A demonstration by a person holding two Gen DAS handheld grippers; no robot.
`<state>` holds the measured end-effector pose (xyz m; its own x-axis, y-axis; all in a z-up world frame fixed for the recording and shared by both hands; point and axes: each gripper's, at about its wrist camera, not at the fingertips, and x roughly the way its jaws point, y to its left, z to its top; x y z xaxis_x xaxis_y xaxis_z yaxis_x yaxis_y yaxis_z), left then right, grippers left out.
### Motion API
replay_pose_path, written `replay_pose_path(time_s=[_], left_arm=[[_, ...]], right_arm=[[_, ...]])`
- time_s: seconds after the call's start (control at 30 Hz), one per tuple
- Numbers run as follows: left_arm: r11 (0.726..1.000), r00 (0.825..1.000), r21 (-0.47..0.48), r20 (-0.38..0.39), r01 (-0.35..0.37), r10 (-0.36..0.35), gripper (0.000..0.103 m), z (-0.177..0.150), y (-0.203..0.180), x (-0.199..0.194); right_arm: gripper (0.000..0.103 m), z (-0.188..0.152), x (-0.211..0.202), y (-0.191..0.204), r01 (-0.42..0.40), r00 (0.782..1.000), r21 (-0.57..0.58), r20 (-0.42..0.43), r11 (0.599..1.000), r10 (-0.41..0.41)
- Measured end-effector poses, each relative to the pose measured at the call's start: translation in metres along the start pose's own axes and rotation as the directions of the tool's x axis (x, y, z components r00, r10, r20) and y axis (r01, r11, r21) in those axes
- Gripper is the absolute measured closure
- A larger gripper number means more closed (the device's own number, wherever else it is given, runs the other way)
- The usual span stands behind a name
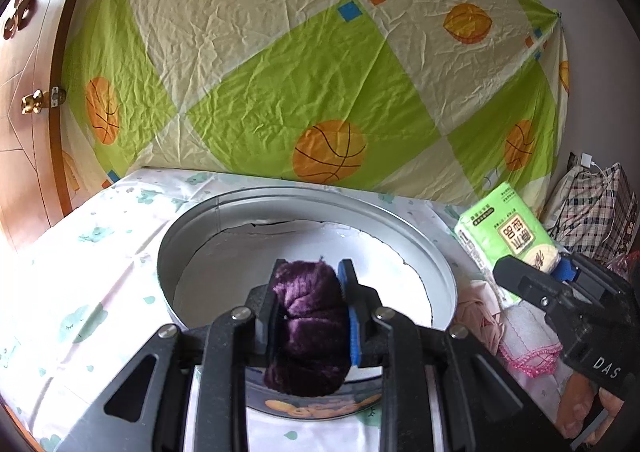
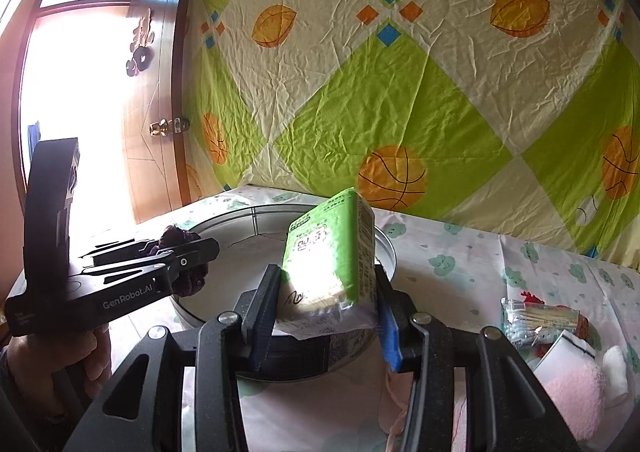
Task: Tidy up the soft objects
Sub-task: 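Carry the scrunchie over the metal tin with the left gripper while the right gripper carries the tissue pack there, then open the left gripper over the tin while the right gripper releases the tissue pack into it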
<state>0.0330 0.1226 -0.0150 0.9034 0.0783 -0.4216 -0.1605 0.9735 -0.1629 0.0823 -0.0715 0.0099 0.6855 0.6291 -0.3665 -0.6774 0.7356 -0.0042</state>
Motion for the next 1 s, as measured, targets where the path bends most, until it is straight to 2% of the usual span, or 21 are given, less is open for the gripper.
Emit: replay_pose_path(time_s=[0.2,0.37,0.53,0.63,0.8,1.0], left_arm=[[1.0,0.997,-0.023,-0.083,0.0,-0.002,0.079,0.019,0.019,0.028],[1.0,0.989,-0.006,-0.15,0.001,-0.002,0.079,0.032,0.027,0.047],[1.0,0.975,-0.005,-0.222,0.011,-0.012,0.079,0.045,0.033,0.069],[1.0,0.967,0.022,-0.256,-0.004,0.01,0.079,0.049,0.034,0.08],[0.999,0.957,0.044,-0.287,-0.02,0.031,0.079,0.052,0.036,0.089],[0.998,0.952,0.056,-0.302,-0.029,0.045,0.079,0.05,0.038,0.095]], right_arm=[[0.056,0.027,0.04,-0.007,-0.015,0.997,0.015,-0.072,1.0,0.016],[0.056,0.039,0.081,-0.01,-0.013,0.988,0.017,-0.152,1.0,0.015],[0.056,0.038,0.117,-0.015,-0.012,0.974,0.018,-0.227,1.0,0.015],[0.056,0.034,0.136,-0.016,0.001,0.963,-0.002,-0.27,1.0,-0.001],[0.056,0.029,0.152,-0.017,0.006,0.951,-0.019,-0.31,1.0,-0.011],[0.056,0.03,0.155,-0.015,0.003,0.948,-0.021,-0.318,1.0,-0.01]])
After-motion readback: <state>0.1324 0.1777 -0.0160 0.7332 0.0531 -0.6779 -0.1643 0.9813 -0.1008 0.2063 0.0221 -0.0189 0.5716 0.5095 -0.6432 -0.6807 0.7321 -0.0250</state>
